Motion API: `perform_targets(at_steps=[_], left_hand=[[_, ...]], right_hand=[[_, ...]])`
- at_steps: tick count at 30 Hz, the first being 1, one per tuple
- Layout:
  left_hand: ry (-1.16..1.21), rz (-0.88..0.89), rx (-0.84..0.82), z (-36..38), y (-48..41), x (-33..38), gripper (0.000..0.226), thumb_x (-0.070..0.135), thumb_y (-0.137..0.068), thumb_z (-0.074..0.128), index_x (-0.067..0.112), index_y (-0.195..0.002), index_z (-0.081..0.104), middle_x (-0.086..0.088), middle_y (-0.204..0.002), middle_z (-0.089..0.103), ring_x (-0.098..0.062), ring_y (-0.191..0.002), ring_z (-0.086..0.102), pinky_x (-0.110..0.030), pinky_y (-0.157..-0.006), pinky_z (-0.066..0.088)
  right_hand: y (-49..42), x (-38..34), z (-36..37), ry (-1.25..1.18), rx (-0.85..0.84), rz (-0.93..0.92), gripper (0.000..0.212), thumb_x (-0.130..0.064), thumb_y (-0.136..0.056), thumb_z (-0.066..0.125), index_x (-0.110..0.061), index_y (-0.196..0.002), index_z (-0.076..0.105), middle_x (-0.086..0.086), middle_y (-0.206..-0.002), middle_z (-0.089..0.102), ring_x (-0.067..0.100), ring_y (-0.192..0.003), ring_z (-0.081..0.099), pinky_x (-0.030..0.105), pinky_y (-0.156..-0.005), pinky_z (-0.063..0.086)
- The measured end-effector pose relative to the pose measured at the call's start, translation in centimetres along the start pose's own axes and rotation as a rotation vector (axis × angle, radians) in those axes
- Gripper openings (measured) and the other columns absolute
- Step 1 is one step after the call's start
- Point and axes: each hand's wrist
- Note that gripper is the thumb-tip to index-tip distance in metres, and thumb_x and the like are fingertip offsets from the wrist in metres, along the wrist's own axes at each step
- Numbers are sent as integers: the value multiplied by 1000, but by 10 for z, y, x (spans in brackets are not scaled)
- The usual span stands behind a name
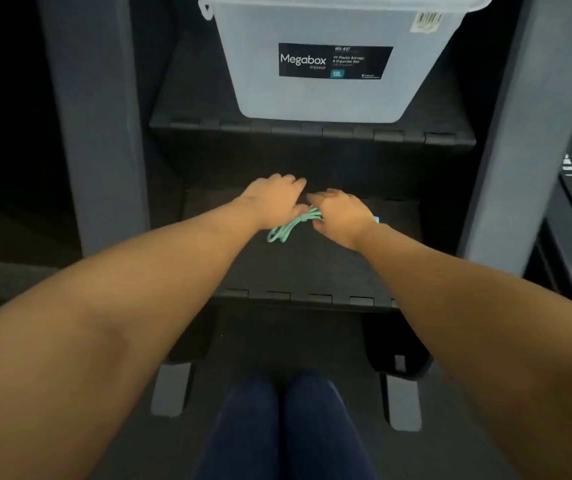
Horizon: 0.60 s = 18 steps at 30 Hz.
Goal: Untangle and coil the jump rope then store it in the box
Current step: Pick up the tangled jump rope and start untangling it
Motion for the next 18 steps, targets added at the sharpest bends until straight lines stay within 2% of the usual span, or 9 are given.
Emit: perform_targets(at_steps=[3, 7, 10, 14, 18], left_hand=[[-105, 5, -10, 32, -18, -1, 83, 65, -97, 51, 10, -156, 33, -11, -152, 45, -33, -135, 45, -49, -104, 43], [-97, -6, -39, 65, -29, -10, 87, 70, -86, 63, 11, -146, 44, -10, -140, 47, -32, -129, 47, -50, -102, 41], [-54, 10, -93, 73, -32, -11, 71, 55, -88, 72, 11, -138, 49, -10, -135, 54, -32, -123, 55, -46, -98, 45], [56, 22, -72, 63, -30, -9, 33, 22, -98, 60, 10, -129, 55, -13, -126, 63, -33, -108, 64, -39, -80, 48], [152, 23, -101, 24, -11, -9, 35, 21, -98, 59, 6, -128, 53, -16, -117, 63, -35, -100, 64, -39, -75, 46]], right_hand=[[-16, 4, 24, 19, -21, -16, 64, -30, -96, 60, -20, -155, 36, 3, -156, 44, 31, -149, 30, 45, -117, 29], [-31, 12, 52, 30, -42, 14, 68, -28, -95, 63, -21, -156, 34, 5, -159, 37, 31, -149, 29, 43, -120, 24], [-39, 17, 62, 33, 35, 49, 58, -24, -94, 62, -22, -149, 45, 6, -149, 47, 31, -137, 40, 42, -114, 29], [-42, 13, 62, 72, 65, 49, 40, -27, -96, 58, -22, -136, 58, 8, -134, 52, 31, -126, 46, 43, -113, 31], [-23, 2, 31, -8, 81, 65, 43, -27, -94, 56, -18, -137, 56, 8, -132, 53, 30, -127, 47, 50, -116, 28]])
Point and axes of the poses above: each hand's wrist, its own y-axis away from the middle knuckle, its own z-axis out of the palm, x = y × z
